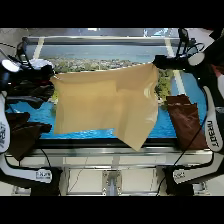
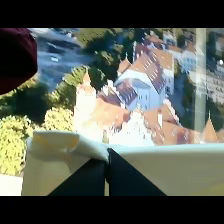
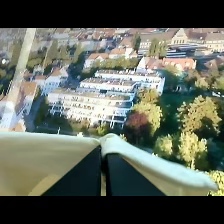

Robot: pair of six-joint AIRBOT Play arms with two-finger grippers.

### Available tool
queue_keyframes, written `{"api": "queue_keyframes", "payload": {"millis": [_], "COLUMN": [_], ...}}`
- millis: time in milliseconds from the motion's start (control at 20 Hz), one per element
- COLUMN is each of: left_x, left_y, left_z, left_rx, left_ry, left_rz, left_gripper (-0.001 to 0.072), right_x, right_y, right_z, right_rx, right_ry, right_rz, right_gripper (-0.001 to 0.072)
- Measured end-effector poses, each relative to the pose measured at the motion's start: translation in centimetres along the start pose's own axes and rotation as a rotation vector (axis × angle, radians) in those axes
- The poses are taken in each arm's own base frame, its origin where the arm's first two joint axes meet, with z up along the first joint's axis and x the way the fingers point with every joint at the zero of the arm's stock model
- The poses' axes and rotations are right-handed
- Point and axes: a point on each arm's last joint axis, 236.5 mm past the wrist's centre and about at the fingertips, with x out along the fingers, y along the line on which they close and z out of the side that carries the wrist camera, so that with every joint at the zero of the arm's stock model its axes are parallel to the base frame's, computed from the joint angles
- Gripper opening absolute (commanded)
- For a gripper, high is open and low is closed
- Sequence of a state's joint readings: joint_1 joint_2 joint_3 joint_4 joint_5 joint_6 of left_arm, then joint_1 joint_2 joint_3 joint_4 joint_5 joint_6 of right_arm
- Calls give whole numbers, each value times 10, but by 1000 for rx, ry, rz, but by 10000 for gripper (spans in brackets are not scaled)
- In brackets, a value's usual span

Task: Fold the shirts.

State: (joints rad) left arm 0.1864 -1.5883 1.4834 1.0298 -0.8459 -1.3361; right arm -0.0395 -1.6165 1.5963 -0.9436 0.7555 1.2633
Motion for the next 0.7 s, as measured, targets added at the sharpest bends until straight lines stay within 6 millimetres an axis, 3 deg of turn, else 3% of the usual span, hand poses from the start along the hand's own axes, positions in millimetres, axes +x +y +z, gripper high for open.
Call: {"api": "queue_keyframes", "payload": {"millis": [50,100,200,300,400,500,700], "left_x": [15,26,34,21,-8,-40,-85], "left_y": [4,8,10,11,11,5,-20], "left_z": [1,3,10,23,36,38,14], "left_rx": [-22,-49,-81,-96,-105,-103,-82], "left_ry": [-13,-27,-62,-100,-130,-117,-11], "left_rz": [1,0,-6,-10,-18,-36,-94], "left_gripper": [512,616,613,613,613,613,613], "right_x": [13,23,31,21,-5,-35,-83], "right_y": [-9,-16,-22,-22,-21,-9,25], "right_z": [0,1,4,18,33,36,23], "right_rx": [23,50,82,84,59,31,-35], "right_ry": [-19,-42,-68,-96,-105,-74,28], "right_rz": [-10,-15,-16,-11,-10,12,63], "right_gripper": [328,477,476,474,474,474,474]}}
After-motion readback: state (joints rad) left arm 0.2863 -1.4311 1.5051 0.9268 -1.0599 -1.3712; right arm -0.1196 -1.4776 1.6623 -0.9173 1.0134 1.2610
